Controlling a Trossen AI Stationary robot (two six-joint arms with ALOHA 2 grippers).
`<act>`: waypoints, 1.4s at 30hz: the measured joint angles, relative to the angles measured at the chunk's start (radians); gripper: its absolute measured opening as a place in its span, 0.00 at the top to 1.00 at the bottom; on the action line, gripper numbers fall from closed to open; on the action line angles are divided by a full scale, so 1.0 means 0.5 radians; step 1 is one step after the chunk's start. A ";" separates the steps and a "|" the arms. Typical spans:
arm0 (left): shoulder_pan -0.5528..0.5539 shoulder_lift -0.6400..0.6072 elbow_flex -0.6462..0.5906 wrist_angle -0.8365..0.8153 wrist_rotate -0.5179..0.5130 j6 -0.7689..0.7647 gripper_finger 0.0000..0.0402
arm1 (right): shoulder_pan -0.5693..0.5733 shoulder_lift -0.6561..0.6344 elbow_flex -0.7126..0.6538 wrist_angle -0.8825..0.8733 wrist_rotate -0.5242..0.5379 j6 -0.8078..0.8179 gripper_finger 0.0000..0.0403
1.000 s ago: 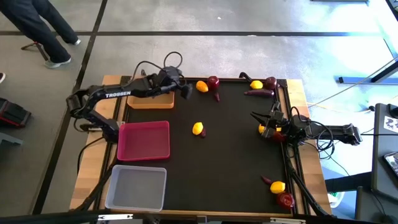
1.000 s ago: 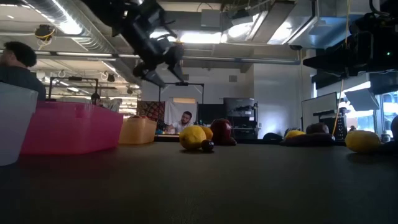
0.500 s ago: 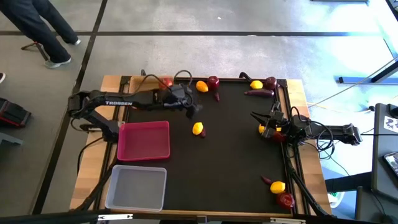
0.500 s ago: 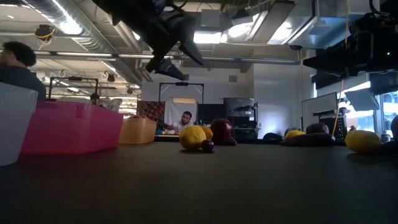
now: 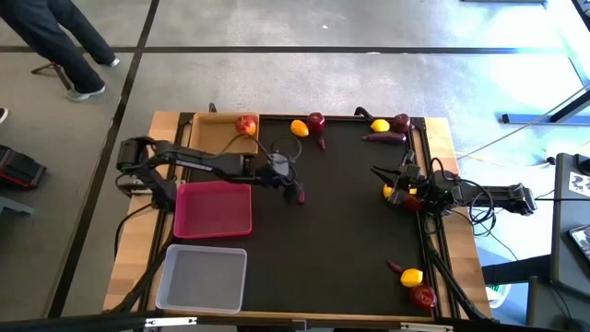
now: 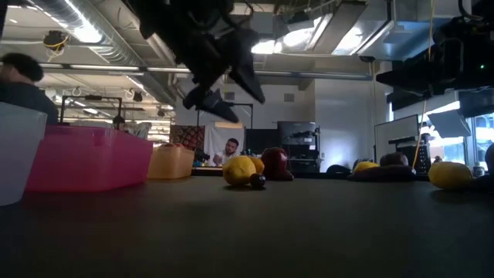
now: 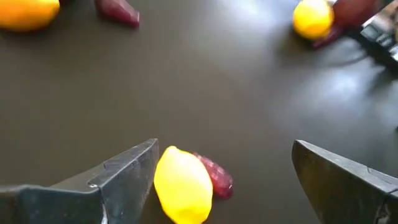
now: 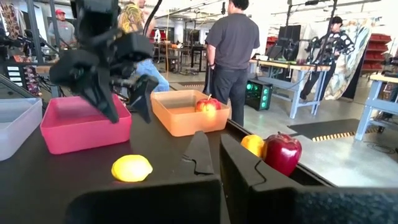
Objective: Sort produce into baskets
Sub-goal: Put the middle left lemon into the pink bin
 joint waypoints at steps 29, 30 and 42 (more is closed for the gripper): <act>-0.064 0.438 -0.002 -0.036 -0.037 -0.144 0.20 | -0.001 0.000 0.001 -0.063 0.001 0.005 1.00; -0.064 0.438 -0.002 -0.036 -0.037 -0.124 0.23 | 0.000 0.000 0.001 -0.066 0.000 0.005 1.00; -0.062 0.431 0.005 -0.053 0.031 -0.006 0.52 | 0.000 0.000 0.001 -0.072 0.000 0.005 1.00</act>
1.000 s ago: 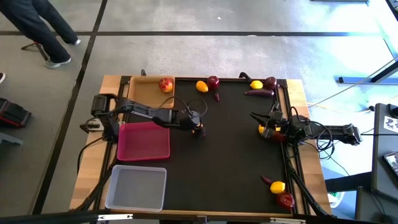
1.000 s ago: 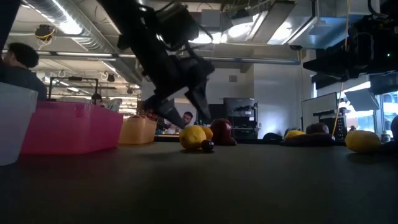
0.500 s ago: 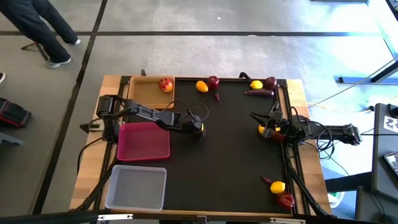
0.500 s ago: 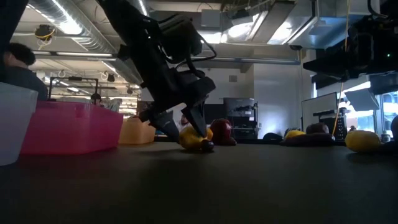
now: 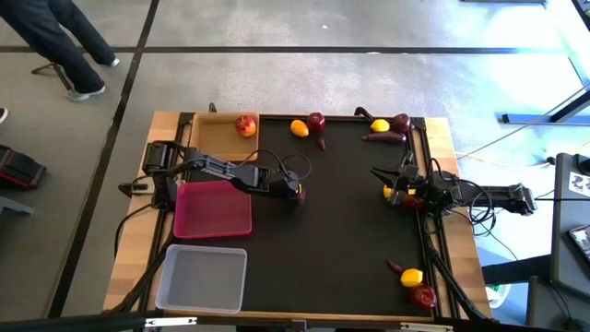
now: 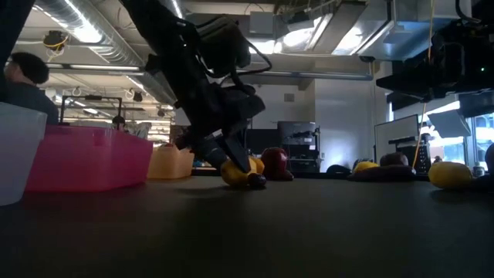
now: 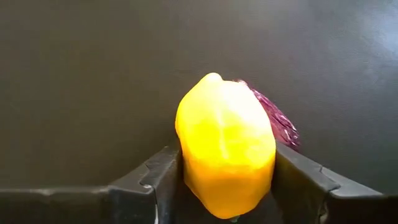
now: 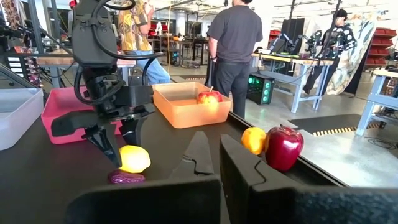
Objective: Sort produce into baskets
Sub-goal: Put the middle left lemon into the pink bin
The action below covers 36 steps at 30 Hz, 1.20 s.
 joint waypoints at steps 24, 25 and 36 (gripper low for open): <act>-0.371 -0.747 0.212 -1.087 -0.146 -0.376 0.49 | 0.000 0.000 0.000 -0.002 0.001 -0.001 1.00; -0.396 -0.783 0.212 -1.155 -0.175 -0.423 0.49 | 0.000 0.000 0.000 -0.003 0.000 -0.001 1.00; -0.635 -0.982 0.211 -1.882 -0.301 -1.072 0.49 | 0.000 0.000 -0.001 -0.002 0.000 -0.001 1.00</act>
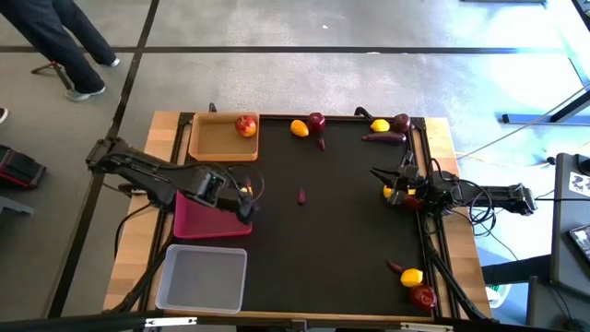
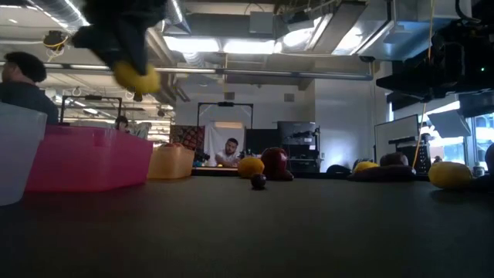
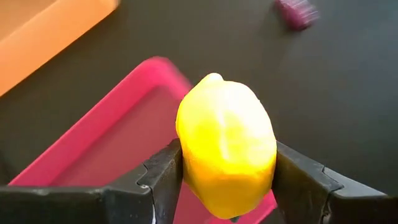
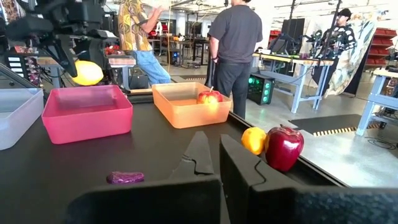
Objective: Sort produce into baskets
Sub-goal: Put the middle left lemon into the pink bin
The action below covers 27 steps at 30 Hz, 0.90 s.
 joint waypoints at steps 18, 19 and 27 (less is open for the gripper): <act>-0.253 0.000 -0.445 -0.400 0.066 -0.957 0.49 | 0.000 0.000 0.000 0.001 0.000 0.000 1.00; -0.249 0.000 -0.474 -0.395 0.073 -0.969 0.49 | 0.000 0.000 0.000 0.001 0.001 0.000 1.00; -0.210 0.001 -0.700 -0.219 0.086 -0.983 0.49 | 0.000 0.000 0.000 0.002 0.000 0.009 1.00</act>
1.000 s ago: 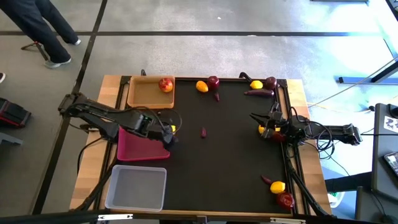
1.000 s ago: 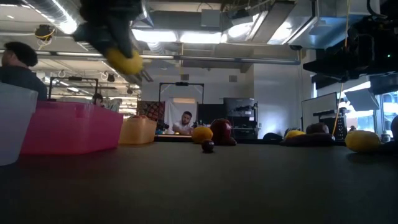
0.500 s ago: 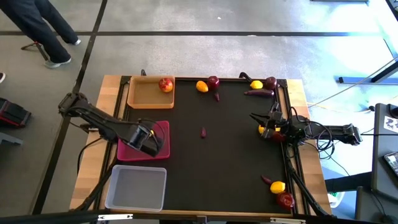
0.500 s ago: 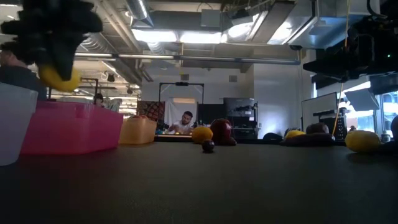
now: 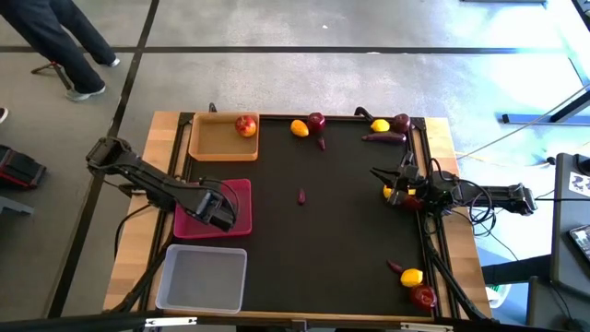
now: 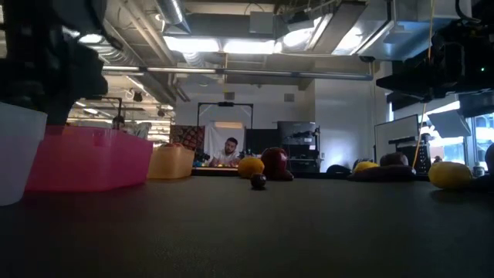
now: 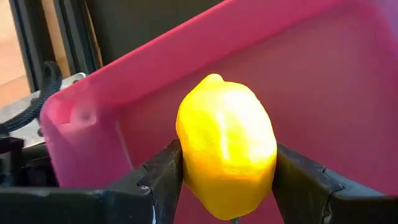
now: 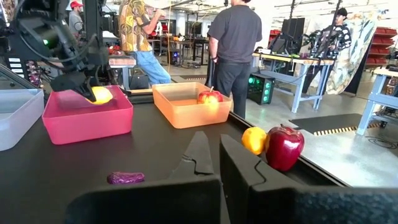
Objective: Sort produce into baskets
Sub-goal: Put the middle left lemon into the pink bin
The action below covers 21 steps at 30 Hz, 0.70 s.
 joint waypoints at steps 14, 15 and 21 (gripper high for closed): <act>0.000 0.000 -0.158 0.074 0.023 -0.005 0.49 | -0.001 0.000 0.000 0.000 0.000 0.001 1.00; 0.000 0.000 -0.158 0.074 0.023 -0.001 0.49 | 0.000 0.000 0.001 0.000 0.000 0.001 1.00; 0.000 0.000 -0.158 0.057 0.023 -0.032 0.43 | 0.000 0.000 0.000 -0.001 0.000 0.001 1.00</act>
